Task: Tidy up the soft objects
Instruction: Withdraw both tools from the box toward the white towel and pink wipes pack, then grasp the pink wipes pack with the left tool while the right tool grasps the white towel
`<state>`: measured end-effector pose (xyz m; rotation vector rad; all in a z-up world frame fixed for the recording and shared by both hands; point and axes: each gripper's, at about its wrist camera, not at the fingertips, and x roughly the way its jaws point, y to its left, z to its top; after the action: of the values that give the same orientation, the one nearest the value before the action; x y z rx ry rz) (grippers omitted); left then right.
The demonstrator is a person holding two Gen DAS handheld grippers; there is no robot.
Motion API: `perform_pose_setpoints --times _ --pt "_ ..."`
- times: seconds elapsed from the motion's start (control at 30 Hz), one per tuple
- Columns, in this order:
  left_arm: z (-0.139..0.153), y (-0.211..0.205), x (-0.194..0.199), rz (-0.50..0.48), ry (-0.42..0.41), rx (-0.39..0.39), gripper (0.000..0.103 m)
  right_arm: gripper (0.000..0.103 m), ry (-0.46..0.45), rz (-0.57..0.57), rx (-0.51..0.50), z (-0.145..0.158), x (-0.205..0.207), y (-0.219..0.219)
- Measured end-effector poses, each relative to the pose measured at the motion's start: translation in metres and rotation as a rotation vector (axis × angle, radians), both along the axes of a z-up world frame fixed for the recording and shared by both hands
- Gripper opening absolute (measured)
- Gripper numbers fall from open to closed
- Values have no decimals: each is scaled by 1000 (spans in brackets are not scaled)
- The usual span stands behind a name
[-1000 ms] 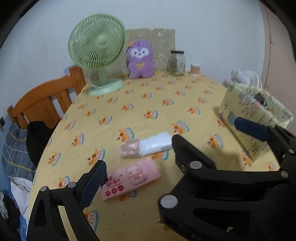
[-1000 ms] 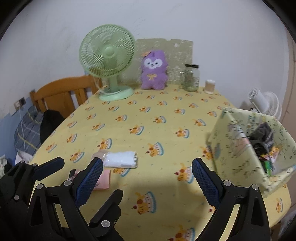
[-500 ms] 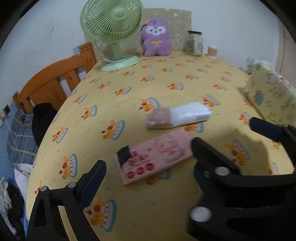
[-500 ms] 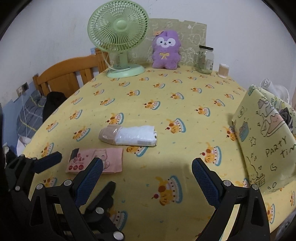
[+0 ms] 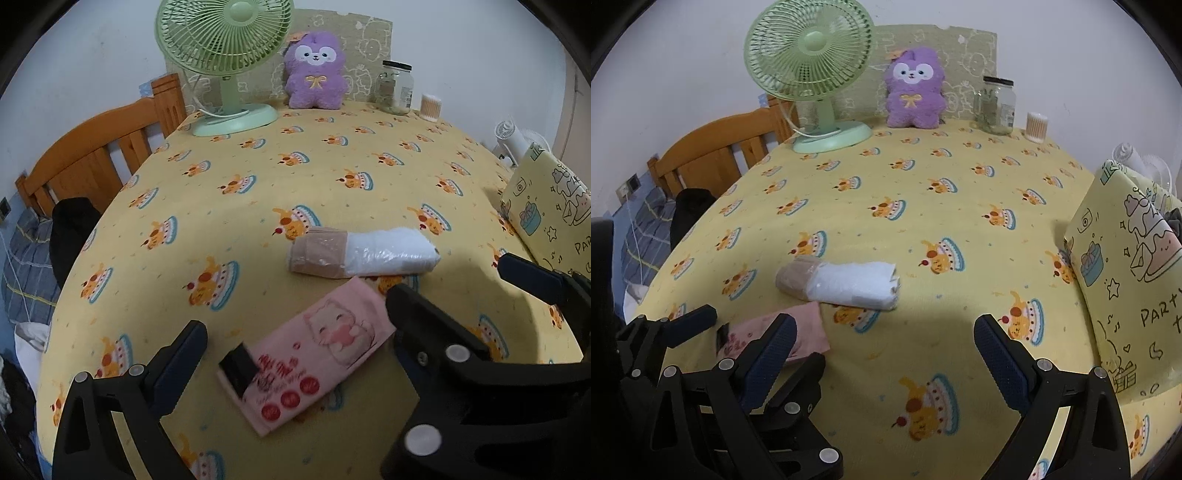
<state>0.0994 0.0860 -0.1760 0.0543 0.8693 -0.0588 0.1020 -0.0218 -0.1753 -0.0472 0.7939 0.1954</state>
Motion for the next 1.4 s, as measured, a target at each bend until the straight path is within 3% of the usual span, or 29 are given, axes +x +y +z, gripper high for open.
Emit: perform_pose_setpoints --times 0.2,0.33,0.53,0.73,0.83,1.03,1.27,1.4 --pt "1 0 7 -25 19 -23 97 98 39 28 -8 -3 17 3" --pt "3 -4 6 -55 13 -25 84 98 2 46 -34 0 18 8" --pt "3 -5 2 -44 -15 -29 80 98 -26 91 -79 0 23 15" --pt "6 -3 1 -26 -15 -30 51 98 -3 115 -48 -2 27 16" --pt "7 -1 3 -7 -7 -29 43 98 -3 130 -51 0 29 20" --pt "8 8 8 67 -2 8 40 98 -19 168 -57 3 35 28" --pt "8 25 21 160 -2 -15 40 95 7 164 -31 2 51 33" --pt "6 25 23 162 -18 0 42 80 50 160 -13 -5 61 36"
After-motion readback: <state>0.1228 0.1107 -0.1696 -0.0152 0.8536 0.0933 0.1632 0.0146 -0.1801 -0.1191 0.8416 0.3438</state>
